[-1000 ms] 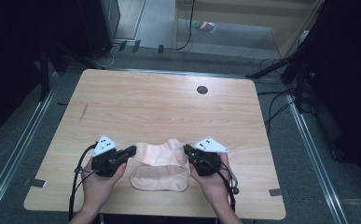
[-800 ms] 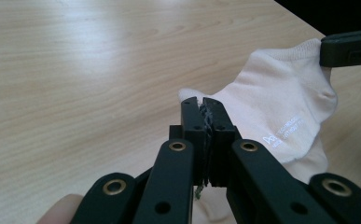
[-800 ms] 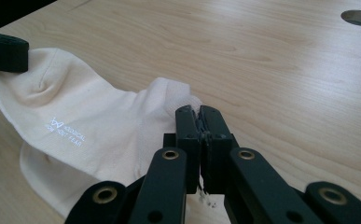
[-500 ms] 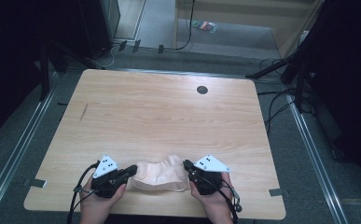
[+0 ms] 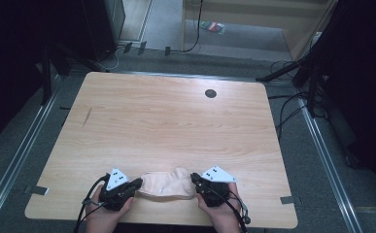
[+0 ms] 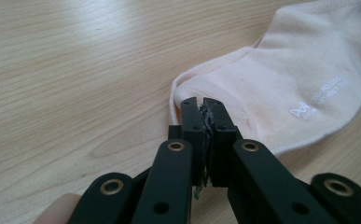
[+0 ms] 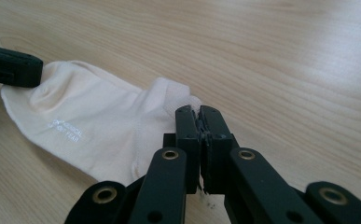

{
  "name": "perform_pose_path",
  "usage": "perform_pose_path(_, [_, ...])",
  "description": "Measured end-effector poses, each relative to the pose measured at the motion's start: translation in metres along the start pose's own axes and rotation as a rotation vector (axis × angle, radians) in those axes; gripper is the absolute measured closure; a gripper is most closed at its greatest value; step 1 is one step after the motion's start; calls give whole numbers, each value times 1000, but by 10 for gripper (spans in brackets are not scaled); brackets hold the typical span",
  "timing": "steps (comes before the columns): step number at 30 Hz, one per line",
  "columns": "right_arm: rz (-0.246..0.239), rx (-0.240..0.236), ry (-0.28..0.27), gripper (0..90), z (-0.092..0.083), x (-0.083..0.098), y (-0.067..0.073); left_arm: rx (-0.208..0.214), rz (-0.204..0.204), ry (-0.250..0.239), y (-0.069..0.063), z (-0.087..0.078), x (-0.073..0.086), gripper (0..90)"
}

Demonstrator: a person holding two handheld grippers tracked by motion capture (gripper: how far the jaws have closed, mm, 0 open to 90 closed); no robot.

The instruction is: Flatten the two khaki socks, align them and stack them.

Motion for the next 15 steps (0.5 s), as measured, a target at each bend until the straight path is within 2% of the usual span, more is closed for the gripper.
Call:
perform_pose_path(4, [10,-1,-3,879,2,1,-1,21,-12,-25,1,0,-1,861])
perform_pose_path(5, [11,-4,-26,879,-1,-1,1,33,-7,-44,0,-2,-1,879])
perform_pose_path(7, [7,-4,-35,879,-3,-2,1,32,8,-79,-2,-7,-3,885])
perform_pose_path(8, [-1,2,-59,879,-8,-5,4,32,11,-101,-3,-9,-4,888])
perform_pose_path(11, [-7,11,-74,879,-10,-6,4,25,17,-133,-2,-10,-5,889])
perform_pose_path(13, [-1,17,-78,879,-11,-6,4,35,4,-127,-1,-8,-5,889])
perform_pose_path(15, [18,14,-73,879,-10,-4,3,19,2,-115,1,-4,-5,889])
Point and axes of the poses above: each handheld gripper's, and its own axes: z roughly forward along the jaws, x roughly out of its underside, y roughly to its left, the point moved 2 cm from there along z, roughly forward along the jaws, and after that the axes turned 8 degrees about -z, right-handed, at the moved point
